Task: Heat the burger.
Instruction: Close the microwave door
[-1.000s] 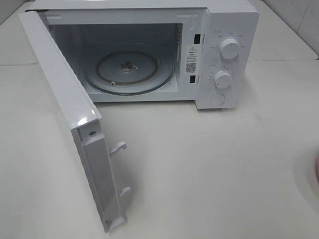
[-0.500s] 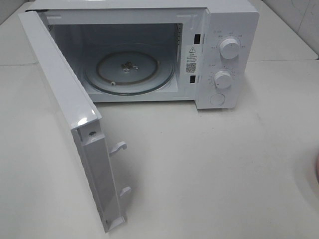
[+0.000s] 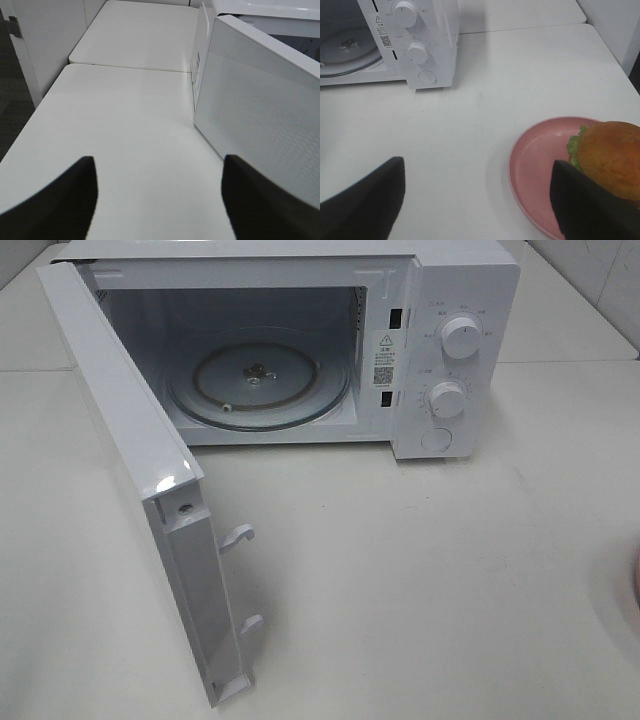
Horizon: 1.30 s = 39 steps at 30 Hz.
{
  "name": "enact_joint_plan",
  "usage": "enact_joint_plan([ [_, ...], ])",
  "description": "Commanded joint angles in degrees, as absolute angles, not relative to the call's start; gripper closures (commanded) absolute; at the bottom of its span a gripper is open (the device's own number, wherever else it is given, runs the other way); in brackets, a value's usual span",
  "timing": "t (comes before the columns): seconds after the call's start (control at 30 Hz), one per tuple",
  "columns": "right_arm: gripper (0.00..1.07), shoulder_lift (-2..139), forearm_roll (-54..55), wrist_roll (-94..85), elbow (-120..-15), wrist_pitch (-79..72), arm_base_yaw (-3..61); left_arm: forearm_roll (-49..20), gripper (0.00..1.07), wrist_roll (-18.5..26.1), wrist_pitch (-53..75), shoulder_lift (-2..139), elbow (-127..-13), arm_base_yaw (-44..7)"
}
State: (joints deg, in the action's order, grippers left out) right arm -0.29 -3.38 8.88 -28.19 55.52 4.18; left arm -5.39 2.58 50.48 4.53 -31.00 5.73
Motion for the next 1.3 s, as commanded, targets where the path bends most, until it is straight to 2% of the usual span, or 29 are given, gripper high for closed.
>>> enact_joint_plan([
  [0.03,0.31,-1.72,-3.09,8.19,-28.19,55.00,3.72,-5.90,0.62,2.18,46.98,6.53,-31.17,5.84],
  [0.07,0.31,-1.72,-3.09,8.19,-28.19,55.00,3.72,-5.90,0.73,2.18,44.63,8.94,-31.00,5.84],
  [0.1,0.31,-1.72,-3.09,8.19,-28.19,55.00,3.72,-5.90,0.73,2.18,44.63,8.94,-31.00,5.84],
  [0.13,0.31,-1.72,-3.09,8.19,-28.19,55.00,3.72,-5.90,0.80,2.18,43.14,10.26,-30.83,5.84],
  [0.17,0.31,-1.72,-3.09,8.19,-28.19,55.00,3.72,-5.90,0.93,2.18,40.91,12.66,-30.25,5.84],
  [0.2,0.31,-1.72,-3.09,8.19,-28.19,55.00,3.72,-5.90,0.93,2.18,40.91,12.66,-30.25,5.84],
  [0.23,0.31,-1.72,-3.09,8.19,-28.19,55.00,3.72,-5.96,1.05,2.23,38.39,14.95,-29.56,5.84],
  [0.27,0.31,-1.72,-3.09,8.19,-28.19,55.00,3.72,-6.02,1.07,2.35,36.90,15.87,-29.28,5.84],
  [0.3,0.31,-1.72,-3.09,8.19,-28.19,55.00,3.72,-6.02,1.07,2.35,36.90,15.87,-29.28,5.84],
  [0.37,0.31,-1.72,-3.09,8.19,-28.19,55.00,3.72,-6.02,1.07,2.86,28.99,19.19,-27.73,5.84],
  [0.47,0.31,-1.72,-3.09,8.19,-28.19,55.00,3.72,-6.02,1.07,2.86,26.47,19.88,-27.10,5.84],
  [0.7,0.31,-1.72,-3.09,8.19,-28.19,55.00,3.72,-6.02,1.07,2.81,6.19,24.47,-19.19,5.84],
  [0.83,0.31,-1.72,-3.09,8.19,-28.19,55.00,3.72,-6.02,1.07,2.81,-0.69,26.18,-15.93,5.84],
  [0.9,0.31,-1.72,-3.09,8.19,-28.19,55.00,3.72,-6.02,1.07,2.29,-9.22,28.88,-12.26,5.84],
  [1.13,0.31,-1.72,-3.09,8.19,-28.19,55.00,3.72,-5.67,1.07,-0.52,-14.73,34.61,-10.66,5.84],
  [1.3,0.31,-1.72,-3.09,8.19,-28.19,55.00,3.72,-4.64,1.07,-0.52,-17.48,39.53,-10.66,5.84],
])
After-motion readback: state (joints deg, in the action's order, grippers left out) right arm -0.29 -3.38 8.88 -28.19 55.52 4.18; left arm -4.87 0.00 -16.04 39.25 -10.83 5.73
